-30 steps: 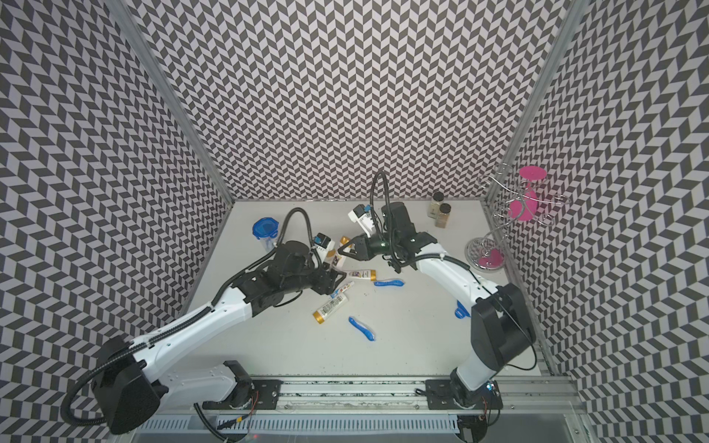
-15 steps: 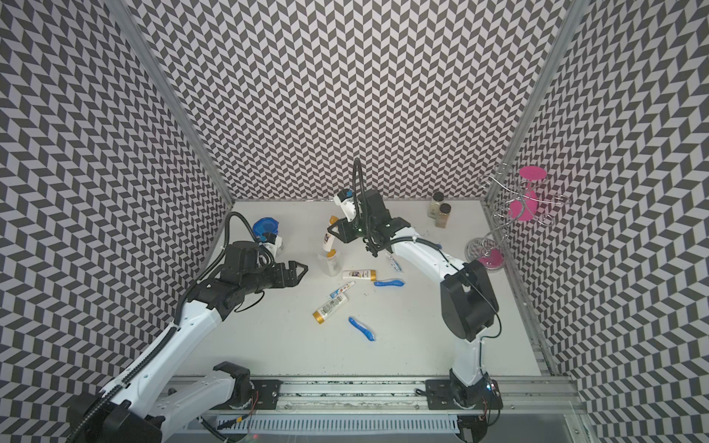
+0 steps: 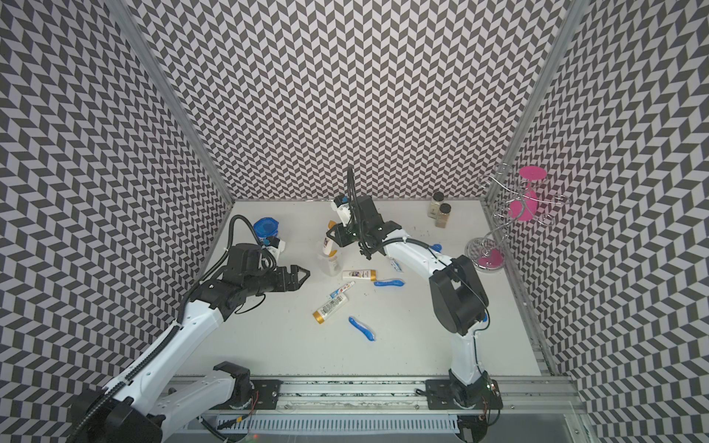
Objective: Pack away toiletry kits
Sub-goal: Place the toiletry item into the container, then pick up the toiletry item from the center of the board.
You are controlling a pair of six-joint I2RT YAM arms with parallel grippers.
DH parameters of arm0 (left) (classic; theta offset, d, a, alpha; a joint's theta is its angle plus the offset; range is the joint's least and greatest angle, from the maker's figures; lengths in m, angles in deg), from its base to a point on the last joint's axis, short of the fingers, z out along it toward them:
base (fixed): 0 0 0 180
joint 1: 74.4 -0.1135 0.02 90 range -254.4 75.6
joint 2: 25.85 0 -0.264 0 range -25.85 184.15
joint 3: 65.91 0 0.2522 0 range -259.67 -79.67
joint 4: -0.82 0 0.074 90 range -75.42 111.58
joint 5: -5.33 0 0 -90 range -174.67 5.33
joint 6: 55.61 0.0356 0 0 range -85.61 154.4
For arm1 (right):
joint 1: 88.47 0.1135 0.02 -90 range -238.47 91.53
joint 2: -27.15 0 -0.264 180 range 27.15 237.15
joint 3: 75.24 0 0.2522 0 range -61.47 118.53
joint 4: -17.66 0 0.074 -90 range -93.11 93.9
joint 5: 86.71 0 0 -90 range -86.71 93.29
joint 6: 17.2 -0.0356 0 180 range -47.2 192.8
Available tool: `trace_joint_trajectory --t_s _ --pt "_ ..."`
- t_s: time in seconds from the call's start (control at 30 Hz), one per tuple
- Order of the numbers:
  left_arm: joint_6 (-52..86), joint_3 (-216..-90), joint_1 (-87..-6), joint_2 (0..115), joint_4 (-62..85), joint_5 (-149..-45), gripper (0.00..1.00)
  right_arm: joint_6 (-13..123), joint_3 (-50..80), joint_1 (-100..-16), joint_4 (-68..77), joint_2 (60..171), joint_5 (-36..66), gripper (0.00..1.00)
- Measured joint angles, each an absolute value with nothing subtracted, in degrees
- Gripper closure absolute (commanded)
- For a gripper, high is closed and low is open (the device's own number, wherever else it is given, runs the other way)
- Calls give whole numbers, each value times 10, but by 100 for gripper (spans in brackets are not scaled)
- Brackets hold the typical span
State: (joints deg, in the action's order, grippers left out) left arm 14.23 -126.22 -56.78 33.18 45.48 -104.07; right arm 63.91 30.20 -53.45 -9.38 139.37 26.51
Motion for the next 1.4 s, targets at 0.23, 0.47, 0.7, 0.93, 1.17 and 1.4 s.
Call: trace_joint_trajectory --t_s 0.23,0.47,0.7,0.93,1.17,1.4 --pt "135 -1260 -481 373 449 -1021 7 647 296 -529 -94 1396 253 63" --pt "109 -1228 -438 397 429 -997 13 651 295 -522 -93 1396 251 55" --pt "106 -1228 -409 416 424 -971 14 659 292 -522 -117 1369 246 43" --pt "80 -1208 -421 374 410 -999 7 698 201 -522 -205 1221 195 26" --pt "40 -1166 -539 309 404 -1109 1 709 12 -522 -276 1130 200 17" --pt "35 -1186 -601 309 417 -1177 0 697 -79 -475 -308 1133 205 16"
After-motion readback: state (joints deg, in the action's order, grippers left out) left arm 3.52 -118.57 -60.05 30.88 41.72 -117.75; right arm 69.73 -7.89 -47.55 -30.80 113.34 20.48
